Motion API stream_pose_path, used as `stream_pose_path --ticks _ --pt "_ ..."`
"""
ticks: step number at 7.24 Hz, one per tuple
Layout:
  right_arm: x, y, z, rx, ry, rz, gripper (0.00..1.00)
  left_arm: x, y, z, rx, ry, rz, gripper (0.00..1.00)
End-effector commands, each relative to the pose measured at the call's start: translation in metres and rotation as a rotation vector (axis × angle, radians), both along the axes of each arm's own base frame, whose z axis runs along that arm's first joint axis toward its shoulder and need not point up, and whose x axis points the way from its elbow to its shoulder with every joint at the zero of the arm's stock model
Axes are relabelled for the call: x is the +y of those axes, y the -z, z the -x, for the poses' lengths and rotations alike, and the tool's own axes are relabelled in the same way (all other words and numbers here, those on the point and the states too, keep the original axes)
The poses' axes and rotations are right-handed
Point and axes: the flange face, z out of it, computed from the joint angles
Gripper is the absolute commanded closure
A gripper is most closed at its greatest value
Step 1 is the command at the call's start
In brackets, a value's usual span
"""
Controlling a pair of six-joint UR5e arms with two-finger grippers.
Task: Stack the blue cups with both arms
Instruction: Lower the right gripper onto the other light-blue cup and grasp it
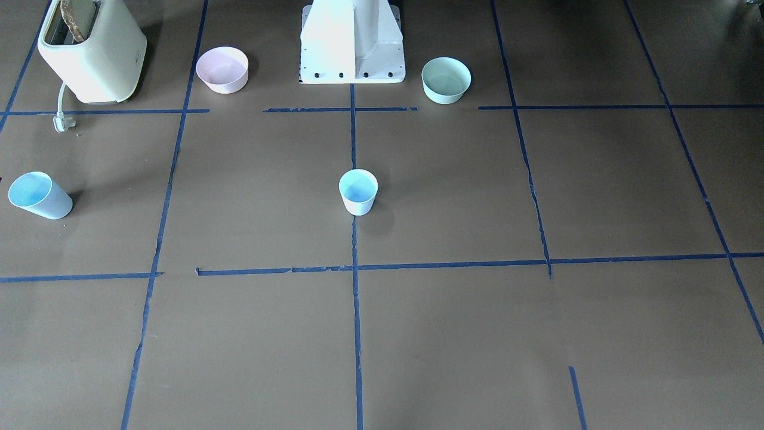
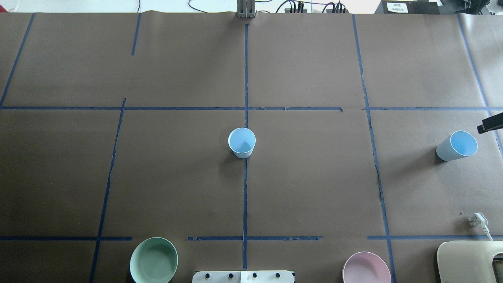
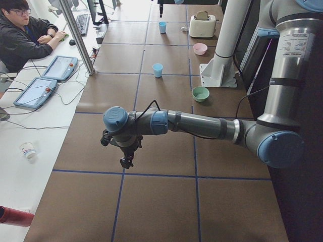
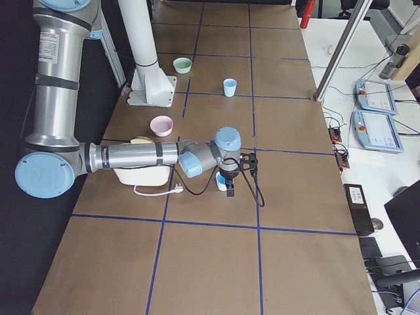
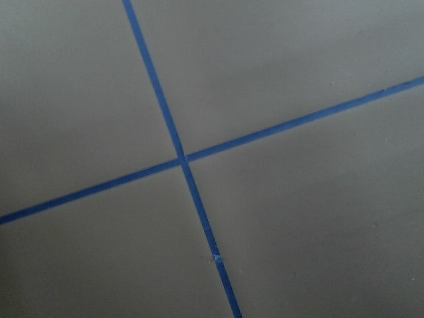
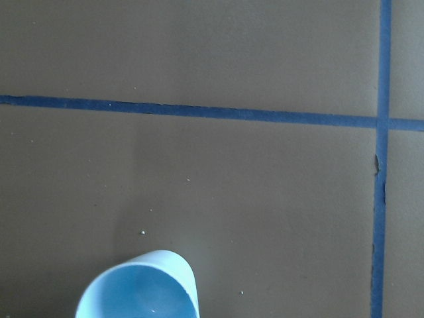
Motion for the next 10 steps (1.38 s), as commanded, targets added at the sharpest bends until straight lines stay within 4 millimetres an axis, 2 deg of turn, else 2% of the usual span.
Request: stream_pose_path --ticks 1,3,5,6,7,8,10 --pt "-0.011 -0.006 0.009 -0.003 0.012 0.007 0.01 0.008 -0.005 0.0 0.005 0.002 0.008 0.0" --pt "0.001 -0.016 0.035 0.006 0.075 0.021 0.01 0.009 -0.006 0.0 0.004 0.003 0.012 0.0" --pt "0.007 -0.036 0.061 0.029 0.125 0.039 0.02 0.008 -0.005 0.0 0.004 0.003 0.011 0.0" --pt "0.006 -0.049 0.062 0.017 0.12 0.019 0.15 0.009 -0.006 0.0 0.004 0.003 0.012 0.0" --pt "0.005 -0.047 0.063 0.004 0.124 0.004 0.72 0.009 -0.006 0.0 0.004 0.003 0.012 0.0" --pt "0.004 -0.041 0.063 -0.005 0.127 -0.008 1.0 0.009 -0.006 0.0 0.004 0.003 0.012 0.0" --pt "0.008 -0.023 0.06 -0.018 0.121 -0.026 1.0 0.009 -0.005 0.0 0.004 0.003 0.011 0.0"
